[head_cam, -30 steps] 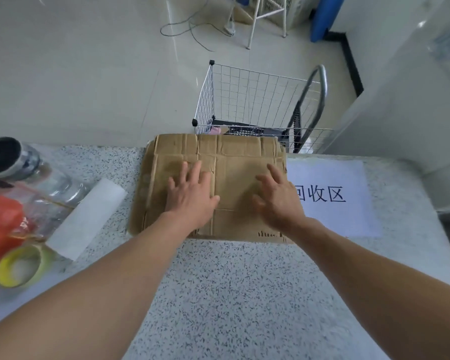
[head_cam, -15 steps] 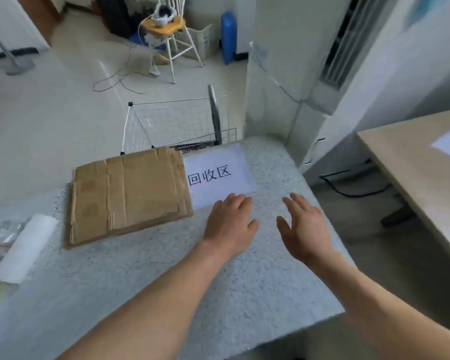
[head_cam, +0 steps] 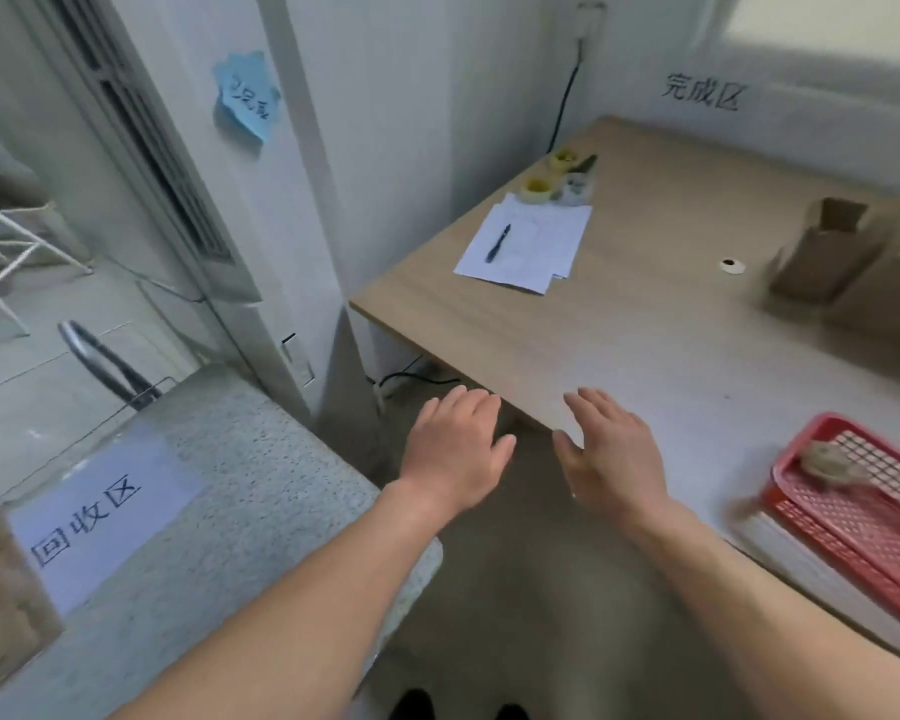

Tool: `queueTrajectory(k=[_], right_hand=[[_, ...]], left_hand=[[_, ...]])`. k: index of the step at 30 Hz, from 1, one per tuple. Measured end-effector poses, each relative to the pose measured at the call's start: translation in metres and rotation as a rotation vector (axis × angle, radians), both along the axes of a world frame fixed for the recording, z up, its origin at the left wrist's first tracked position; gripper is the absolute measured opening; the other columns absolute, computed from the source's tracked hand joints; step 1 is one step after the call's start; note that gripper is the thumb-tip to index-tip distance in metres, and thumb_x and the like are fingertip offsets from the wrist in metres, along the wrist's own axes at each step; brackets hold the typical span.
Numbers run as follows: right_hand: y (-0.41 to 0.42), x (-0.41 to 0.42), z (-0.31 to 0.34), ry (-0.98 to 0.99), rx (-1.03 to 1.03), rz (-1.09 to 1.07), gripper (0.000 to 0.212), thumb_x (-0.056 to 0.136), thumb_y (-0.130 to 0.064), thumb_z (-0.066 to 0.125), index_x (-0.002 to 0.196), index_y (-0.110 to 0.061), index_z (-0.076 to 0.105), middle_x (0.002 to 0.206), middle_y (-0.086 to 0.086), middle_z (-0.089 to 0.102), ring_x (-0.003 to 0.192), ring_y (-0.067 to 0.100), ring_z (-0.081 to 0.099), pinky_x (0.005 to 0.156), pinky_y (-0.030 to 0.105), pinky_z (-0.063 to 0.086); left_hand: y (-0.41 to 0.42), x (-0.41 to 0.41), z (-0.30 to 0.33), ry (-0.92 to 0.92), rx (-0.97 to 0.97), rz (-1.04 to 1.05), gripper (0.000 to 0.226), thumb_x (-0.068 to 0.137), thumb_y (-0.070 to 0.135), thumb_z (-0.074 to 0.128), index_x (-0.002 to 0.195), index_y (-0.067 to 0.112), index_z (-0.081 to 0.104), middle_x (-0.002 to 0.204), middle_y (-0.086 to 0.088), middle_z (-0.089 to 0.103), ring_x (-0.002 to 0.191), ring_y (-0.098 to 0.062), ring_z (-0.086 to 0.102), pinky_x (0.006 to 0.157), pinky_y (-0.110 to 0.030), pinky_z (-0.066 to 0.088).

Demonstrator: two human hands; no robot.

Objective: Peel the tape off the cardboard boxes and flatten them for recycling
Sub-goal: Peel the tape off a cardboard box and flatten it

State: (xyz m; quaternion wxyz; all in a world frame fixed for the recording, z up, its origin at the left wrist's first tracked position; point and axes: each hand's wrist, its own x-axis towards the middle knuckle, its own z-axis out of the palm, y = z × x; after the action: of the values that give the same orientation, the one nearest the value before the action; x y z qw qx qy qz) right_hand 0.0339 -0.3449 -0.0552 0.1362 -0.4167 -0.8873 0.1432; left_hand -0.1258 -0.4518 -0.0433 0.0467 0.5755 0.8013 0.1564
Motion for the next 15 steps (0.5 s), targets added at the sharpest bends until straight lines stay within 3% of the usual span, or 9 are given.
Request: queueTrajectory(k=[3,7,15], right_hand=[[0.024,0.036,0.004,-0.017,0.006,-0.111,0.043,0.095,-0.027,0.061,0.134,-0.009,0.057,0.141,0.007,0.056,0.135,0.027,0.047,0.106,0.044,0.037],[0.041,0.077,0.010,-0.037,-0.006,-0.314,0.044,0.095,-0.026,0.061,0.135,-0.008,0.057,0.142,0.010,0.056,0.133,0.028,0.049,0.105,0.045,0.041],[0.066,0.135,0.022,-0.048,0.049,-0.592,0.038,0.088,-0.019,0.067,0.123,-0.004,0.065,0.124,0.012,0.065,0.117,0.032,0.059,0.095,0.042,0.048]], left_hand=[[0.044,0.018,-0.002,0.013,-0.001,-0.131,0.043,0.095,0.040,0.051,0.123,0.008,0.061,0.124,-0.006,0.062,0.118,-0.028,0.053,0.099,-0.042,0.041],[0.096,0.040,-0.006,-0.002,0.003,-0.309,0.042,0.096,0.037,0.053,0.128,0.009,0.059,0.132,-0.006,0.060,0.123,-0.027,0.051,0.101,-0.040,0.039],[0.174,0.079,0.000,-0.020,0.049,-0.543,0.040,0.096,0.039,0.053,0.124,0.011,0.061,0.128,-0.004,0.061,0.121,-0.026,0.052,0.097,-0.040,0.040]])
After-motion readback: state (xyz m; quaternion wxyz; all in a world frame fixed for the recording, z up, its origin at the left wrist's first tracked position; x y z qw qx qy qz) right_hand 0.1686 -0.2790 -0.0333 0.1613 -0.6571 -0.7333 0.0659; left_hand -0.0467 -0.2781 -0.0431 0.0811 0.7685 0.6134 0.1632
